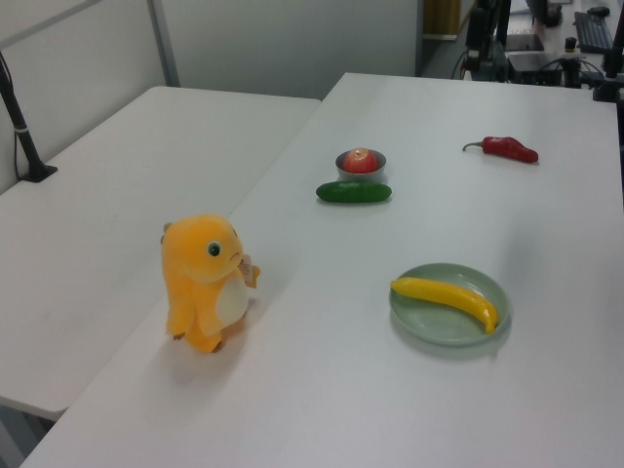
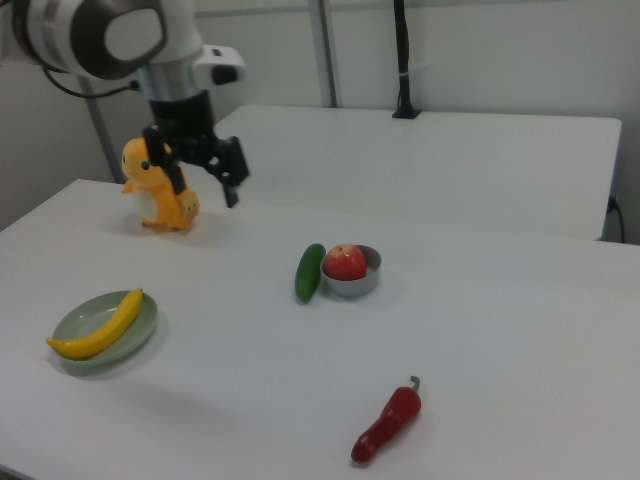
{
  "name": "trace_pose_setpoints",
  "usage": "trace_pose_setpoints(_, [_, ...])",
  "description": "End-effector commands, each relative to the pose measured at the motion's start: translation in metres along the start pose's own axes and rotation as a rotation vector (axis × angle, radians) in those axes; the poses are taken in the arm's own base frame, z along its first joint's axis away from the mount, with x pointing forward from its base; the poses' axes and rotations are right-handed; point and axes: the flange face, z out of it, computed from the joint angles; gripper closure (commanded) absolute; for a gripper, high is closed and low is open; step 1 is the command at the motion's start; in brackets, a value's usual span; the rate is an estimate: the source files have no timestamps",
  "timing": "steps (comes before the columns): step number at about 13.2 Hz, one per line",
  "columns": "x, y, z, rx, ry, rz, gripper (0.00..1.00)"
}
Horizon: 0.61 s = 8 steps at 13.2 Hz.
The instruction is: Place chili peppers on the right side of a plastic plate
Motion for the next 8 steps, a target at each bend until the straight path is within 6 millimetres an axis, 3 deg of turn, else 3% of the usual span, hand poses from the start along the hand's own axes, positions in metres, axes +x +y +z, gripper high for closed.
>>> trace_pose_setpoints(1, [-0.004,0.058,0.003,-0.016,0.018,-0.003,0.0])
trace_pose_setpoints(8, [0.011,0.133,0.06,-0.07,0.055,0.114,0.0])
